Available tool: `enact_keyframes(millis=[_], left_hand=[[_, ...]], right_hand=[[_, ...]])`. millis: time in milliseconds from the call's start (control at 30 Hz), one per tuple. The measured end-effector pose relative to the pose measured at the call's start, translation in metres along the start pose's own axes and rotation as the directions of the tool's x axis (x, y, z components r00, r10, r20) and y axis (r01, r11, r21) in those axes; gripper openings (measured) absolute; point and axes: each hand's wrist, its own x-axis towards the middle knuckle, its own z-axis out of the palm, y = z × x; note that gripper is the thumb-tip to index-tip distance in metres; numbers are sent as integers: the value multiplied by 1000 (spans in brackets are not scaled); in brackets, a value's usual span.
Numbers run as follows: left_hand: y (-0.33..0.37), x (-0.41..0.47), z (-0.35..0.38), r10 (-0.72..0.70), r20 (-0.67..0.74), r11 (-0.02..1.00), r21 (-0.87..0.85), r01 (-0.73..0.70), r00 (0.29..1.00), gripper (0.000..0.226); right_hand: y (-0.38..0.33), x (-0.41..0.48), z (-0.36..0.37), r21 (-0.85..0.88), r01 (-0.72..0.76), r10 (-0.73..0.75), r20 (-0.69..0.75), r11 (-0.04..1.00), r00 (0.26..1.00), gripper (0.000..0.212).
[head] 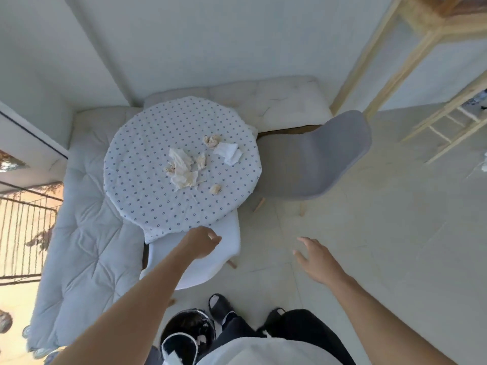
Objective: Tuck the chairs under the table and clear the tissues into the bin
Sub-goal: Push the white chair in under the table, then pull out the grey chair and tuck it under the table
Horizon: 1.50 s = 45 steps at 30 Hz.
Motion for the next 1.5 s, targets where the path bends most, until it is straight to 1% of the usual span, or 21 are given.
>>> enact_keyframes(millis=[100, 200, 300, 433, 533, 667, 767, 867, 1000, 1133, 1300, 1367, 1500], left_hand=[[49, 12, -5, 44, 6, 999, -6, -44, 999, 38], [99, 24, -4, 83, 11, 997, -2, -83, 996, 34], [152, 36, 3, 113, -8, 993, -10, -113, 994, 21], [229, 46, 18, 111, -34, 993, -39, -112, 993, 34], [287, 54, 32, 135, -35, 988, -71, -137, 990, 35], [351, 67, 50, 204, -64, 978, 49, -201, 977, 46], [396, 70, 59, 224, -49, 973, 68, -221, 973, 66], [431, 80, 58, 242, -64, 969, 63, -239, 968, 74], [464, 100, 53, 245, -113, 969, 70, -238, 963, 80], [492, 127, 55, 236, -131, 971, 9, -237, 963, 81], [535, 173, 73, 231, -104, 972, -12, -233, 967, 78], [553, 192, 74, 217, -93, 974, -44, -221, 972, 76], [580, 223, 65, 180, -50, 976, -116, -185, 982, 72]], right_hand=[[33, 1, -35, 36, -69, 71, -58, 997, 996, 59], [66, 8, -69, 81, -108, 116, -105, 991, 988, 59], [100, 20, -105, 139, -112, 131, -140, 984, 981, 59], [150, 39, -159, 221, -94, 137, -191, 971, 972, 59], [188, 53, -200, 279, -65, 131, -225, 958, 966, 58], [225, 66, -246, 287, -35, 110, -250, 957, 962, 57], [248, 73, -277, 294, -3, 83, -261, 956, 962, 57], [262, 88, -305, 298, 37, 48, -273, 954, 961, 58], [268, 113, -332, 284, 75, 8, -279, 956, 960, 58], [266, 146, -355, 219, 104, -50, -240, 970, 969, 59], [256, 204, -385, 84, 142, -125, -184, 986, 975, 58], [252, 226, -398, 47, 161, -152, -165, 986, 975, 57], [250, 267, -420, -72, 193, -198, -71, 979, 978, 52]])
